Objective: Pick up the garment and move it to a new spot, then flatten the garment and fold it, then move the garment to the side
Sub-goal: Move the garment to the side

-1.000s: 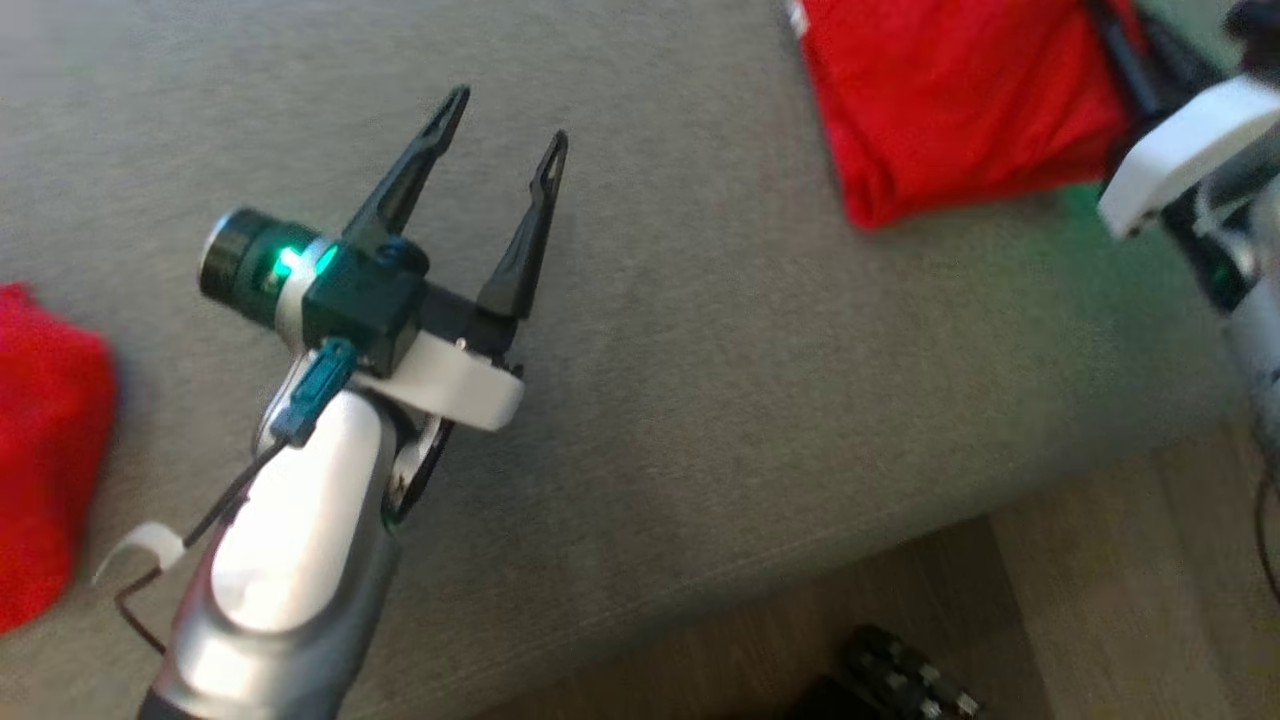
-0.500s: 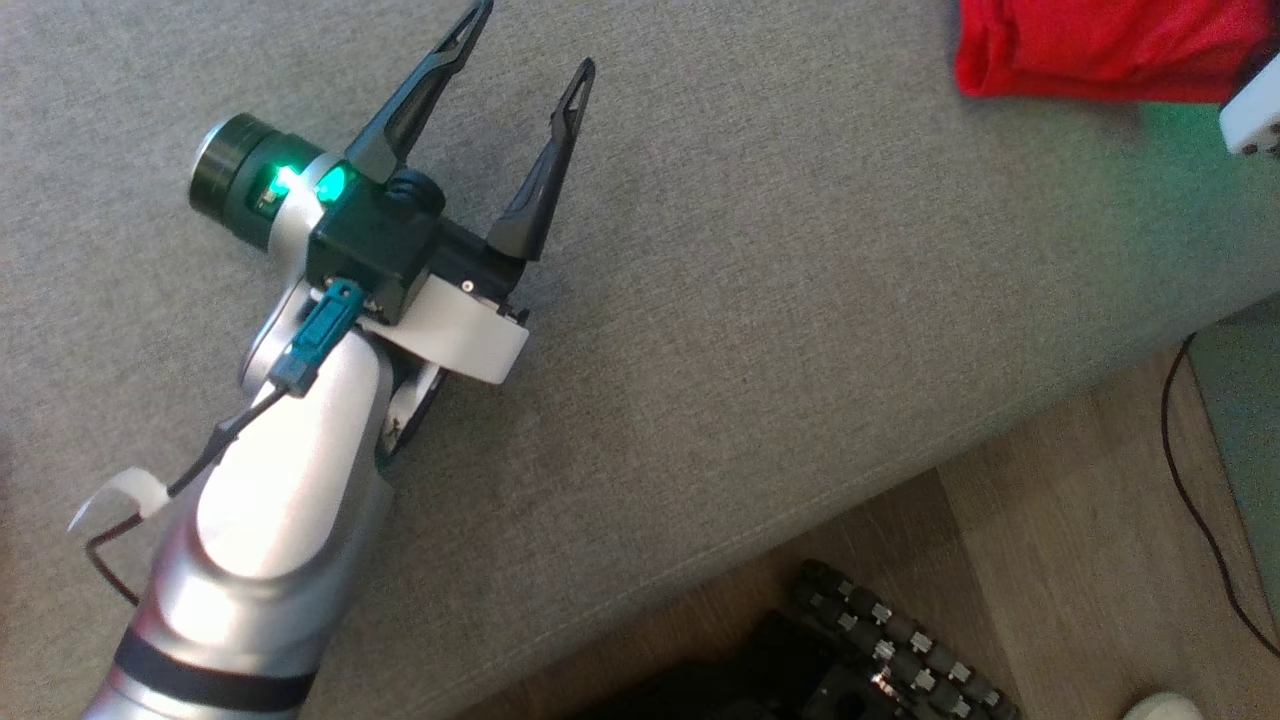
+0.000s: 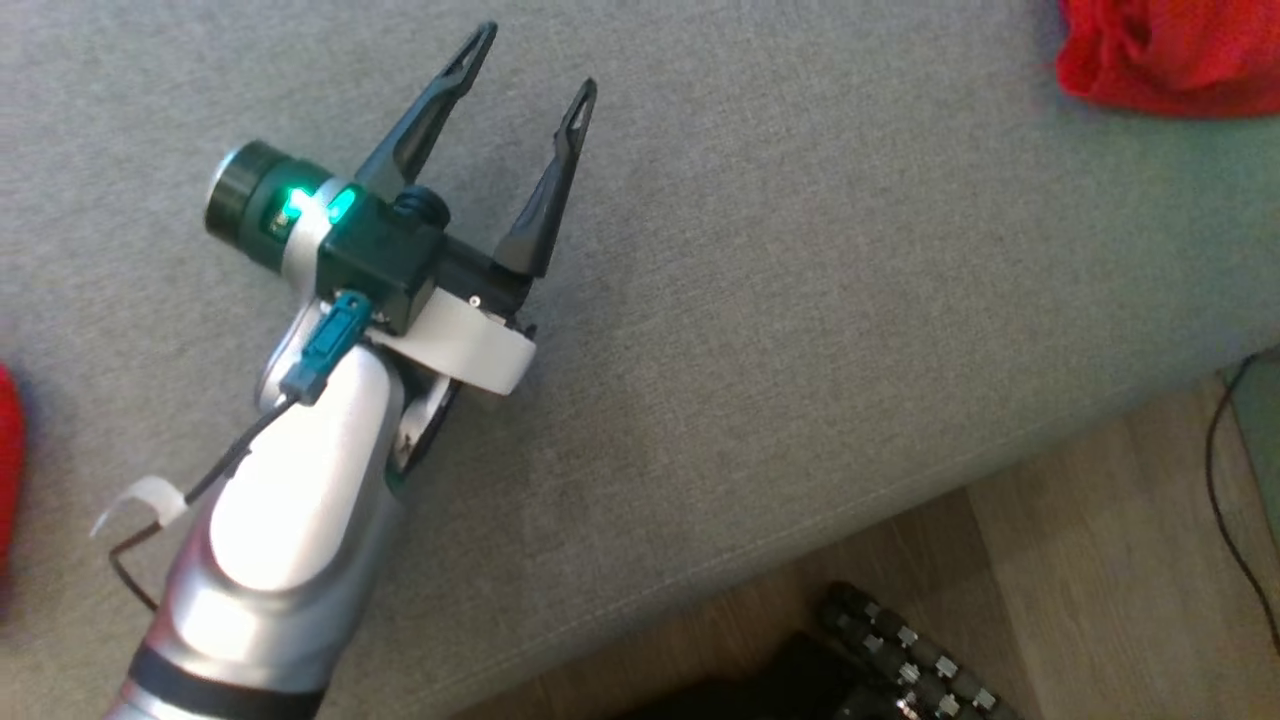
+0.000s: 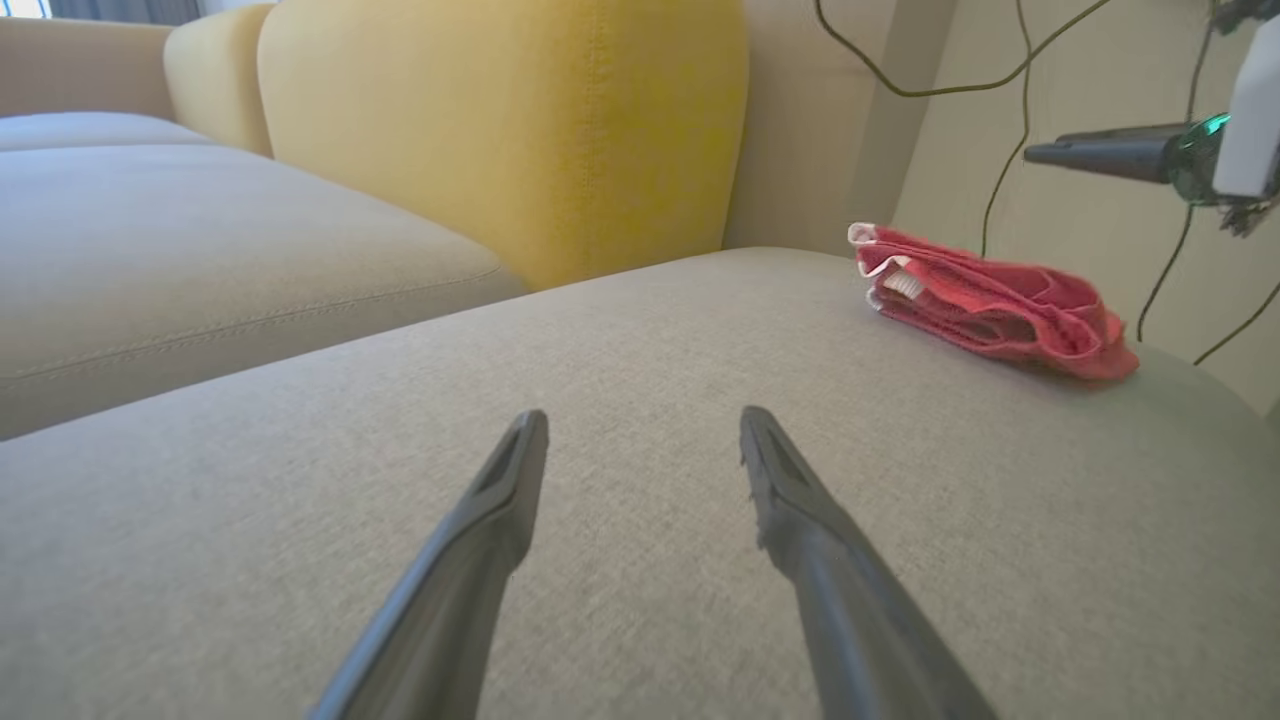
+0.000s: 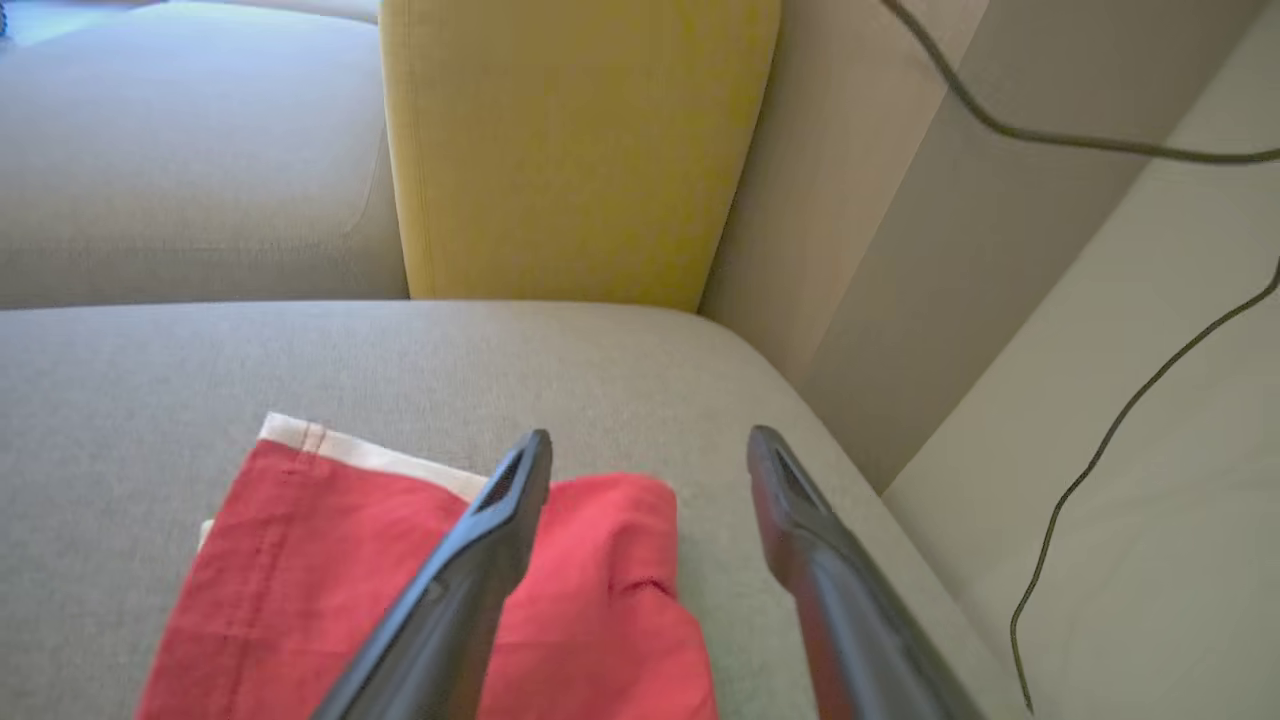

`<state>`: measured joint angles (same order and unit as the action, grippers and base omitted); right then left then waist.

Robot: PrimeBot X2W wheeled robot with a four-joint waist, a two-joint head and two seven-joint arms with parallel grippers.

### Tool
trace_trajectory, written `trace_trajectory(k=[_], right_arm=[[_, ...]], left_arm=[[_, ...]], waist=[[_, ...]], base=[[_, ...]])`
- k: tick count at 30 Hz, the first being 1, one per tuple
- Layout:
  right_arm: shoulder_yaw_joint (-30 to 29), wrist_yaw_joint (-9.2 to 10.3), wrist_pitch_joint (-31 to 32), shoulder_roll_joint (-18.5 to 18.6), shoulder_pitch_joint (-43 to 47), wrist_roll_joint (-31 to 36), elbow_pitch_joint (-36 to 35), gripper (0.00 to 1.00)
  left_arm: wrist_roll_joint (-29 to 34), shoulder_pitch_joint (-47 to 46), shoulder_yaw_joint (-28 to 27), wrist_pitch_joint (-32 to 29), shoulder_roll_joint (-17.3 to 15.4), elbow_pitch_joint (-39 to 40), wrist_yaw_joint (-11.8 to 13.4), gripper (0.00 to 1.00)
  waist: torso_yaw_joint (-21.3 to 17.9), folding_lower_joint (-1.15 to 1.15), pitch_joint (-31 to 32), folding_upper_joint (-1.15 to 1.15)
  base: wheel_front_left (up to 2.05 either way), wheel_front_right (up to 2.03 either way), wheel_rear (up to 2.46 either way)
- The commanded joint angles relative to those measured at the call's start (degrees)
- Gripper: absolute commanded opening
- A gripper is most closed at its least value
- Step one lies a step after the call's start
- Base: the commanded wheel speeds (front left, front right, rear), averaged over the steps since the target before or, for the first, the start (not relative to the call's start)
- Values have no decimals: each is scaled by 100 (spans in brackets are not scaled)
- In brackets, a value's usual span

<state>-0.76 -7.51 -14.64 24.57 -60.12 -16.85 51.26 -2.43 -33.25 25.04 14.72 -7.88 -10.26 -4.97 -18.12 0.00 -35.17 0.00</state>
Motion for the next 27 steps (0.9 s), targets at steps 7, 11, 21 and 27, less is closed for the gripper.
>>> trace_trajectory(k=[7,11,21,27], right_arm=[[-149,2,-35,-424,728,399,-1125,100],[-12,2,-36,-688,1220,319,-1672,100],[427,2,-36,-1160,2577,-288,-3221,100],[536,2,-36,-1467,3526,-23,-3692,100]], left_arm=[[-295,476,-328,27,153,300,206,100],[-481,864,-539,27,283,459,344,100],[-668,1730,-1040,28,442,708,526,100],[-772,2230,-1335,28,484,680,609,100]], waist=[[466,0,868,0],[806,0,1414,0],[1551,0,2247,0],[1879,0,2618,0]], base=[[0,0,0],[0,0,0],[0,0,0],[0,0,0]])
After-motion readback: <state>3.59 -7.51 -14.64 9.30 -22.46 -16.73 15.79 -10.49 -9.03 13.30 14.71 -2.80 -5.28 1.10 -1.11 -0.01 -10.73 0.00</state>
